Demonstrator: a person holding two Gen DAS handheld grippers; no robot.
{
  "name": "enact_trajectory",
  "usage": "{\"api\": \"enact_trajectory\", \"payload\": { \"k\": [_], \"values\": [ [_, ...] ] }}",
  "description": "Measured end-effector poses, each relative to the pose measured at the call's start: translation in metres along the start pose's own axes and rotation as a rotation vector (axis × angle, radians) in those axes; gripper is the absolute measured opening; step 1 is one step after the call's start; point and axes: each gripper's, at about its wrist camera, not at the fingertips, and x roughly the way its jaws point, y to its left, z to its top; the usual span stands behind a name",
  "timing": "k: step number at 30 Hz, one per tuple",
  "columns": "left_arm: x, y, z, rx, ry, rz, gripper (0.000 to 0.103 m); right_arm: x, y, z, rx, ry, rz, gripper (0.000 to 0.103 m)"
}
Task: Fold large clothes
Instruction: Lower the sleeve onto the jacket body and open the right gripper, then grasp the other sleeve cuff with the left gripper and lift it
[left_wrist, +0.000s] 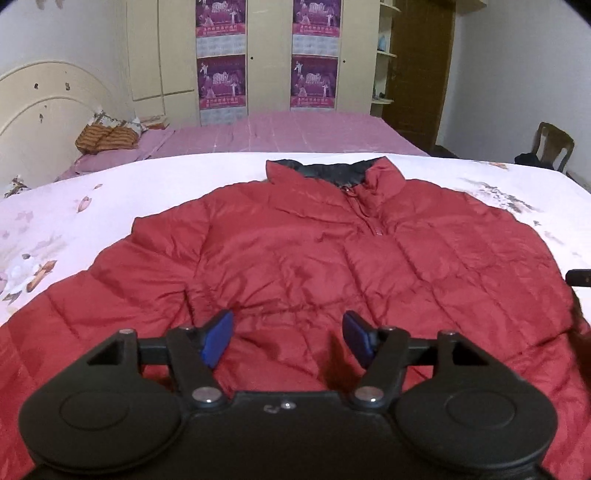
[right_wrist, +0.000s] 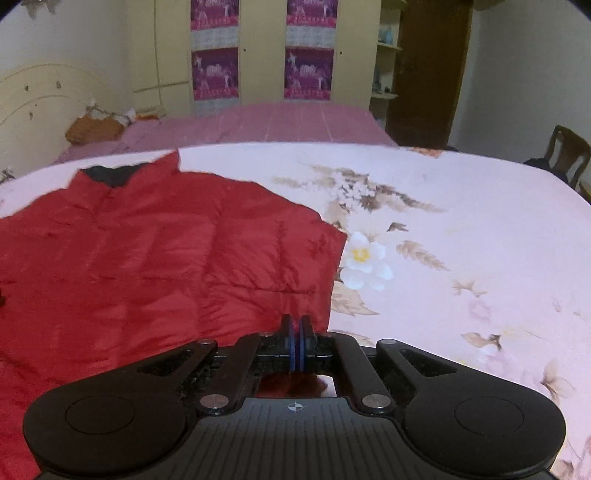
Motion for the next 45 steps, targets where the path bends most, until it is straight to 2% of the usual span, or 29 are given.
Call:
{"api": "enact_trajectory", "payload": {
  "k": [3, 6, 9, 15, 17, 18, 19, 20, 25, 26, 27, 28, 29, 36, 41, 45],
  "values": [
    [0.003, 0.001, -0.009, 0.001, 0.024, 0.004, 0.066, -0.007, 0.012, -0.008, -0.017, 0.024, 0.025, 0.002],
    [0.013, 0.001, -0.017, 0.012, 0.047, 0.014, 0.067, 0.004, 0.022, -0.021, -0.041, 0.080, -0.006, 0.001],
    [0.016, -0.002, -0.014, 0.024, 0.059, 0.030, 0.067, 0.006, 0.024, -0.027, -0.046, 0.054, -0.022, 0.001],
    [0.016, 0.000, -0.013, 0.026, 0.068, 0.026, 0.067, 0.007, 0.028, -0.025, -0.071, 0.070, -0.048, 0.002],
    [0.011, 0.001, -0.009, 0.017, 0.072, 0.021, 0.074, 0.002, 0.031, -0.022, -0.076, 0.076, -0.060, 0.002],
    [0.006, 0.001, -0.008, 0.010, 0.058, 0.021, 0.091, -0.001, 0.032, -0.020, -0.077, 0.079, -0.072, 0.002],
    [-0.001, 0.002, -0.007, 0.006, 0.035, 0.033, 0.103, -0.005, 0.034, -0.019, -0.081, 0.082, -0.089, 0.002],
    [-0.006, 0.003, -0.007, 0.005, 0.014, 0.046, 0.102, -0.009, 0.036, -0.019, -0.085, 0.079, -0.108, 0.002],
    [-0.019, 0.017, -0.011, -0.036, 0.009, 0.056, 0.102, -0.027, 0.046, -0.019, -0.080, 0.056, -0.137, 0.003],
    [-0.021, 0.021, -0.012, -0.044, 0.009, 0.060, 0.101, -0.030, 0.049, -0.019, -0.082, 0.051, -0.143, 0.013],
    [-0.024, 0.024, -0.014, -0.054, 0.009, 0.066, 0.101, -0.033, 0.051, -0.020, -0.079, 0.040, -0.152, 0.035],
    [-0.027, 0.028, -0.016, -0.066, 0.010, 0.071, 0.101, -0.039, 0.054, -0.020, -0.075, 0.010, -0.158, 0.091],
    [-0.030, 0.033, -0.018, -0.079, 0.011, 0.075, 0.101, -0.046, 0.057, -0.022, -0.085, -0.036, -0.151, 0.100],
    [-0.063, 0.069, -0.045, -0.211, 0.005, 0.133, 0.097, -0.062, 0.072, -0.020, -0.092, -0.055, -0.108, 0.099],
    [-0.102, 0.106, -0.079, -0.348, -0.010, 0.253, 0.094, -0.059, 0.090, -0.024, -0.120, -0.046, -0.053, 0.099],
    [-0.143, 0.141, -0.116, -0.518, -0.029, 0.341, 0.083, -0.058, 0.105, -0.027, -0.154, -0.054, 0.003, 0.099]
  ]
}}
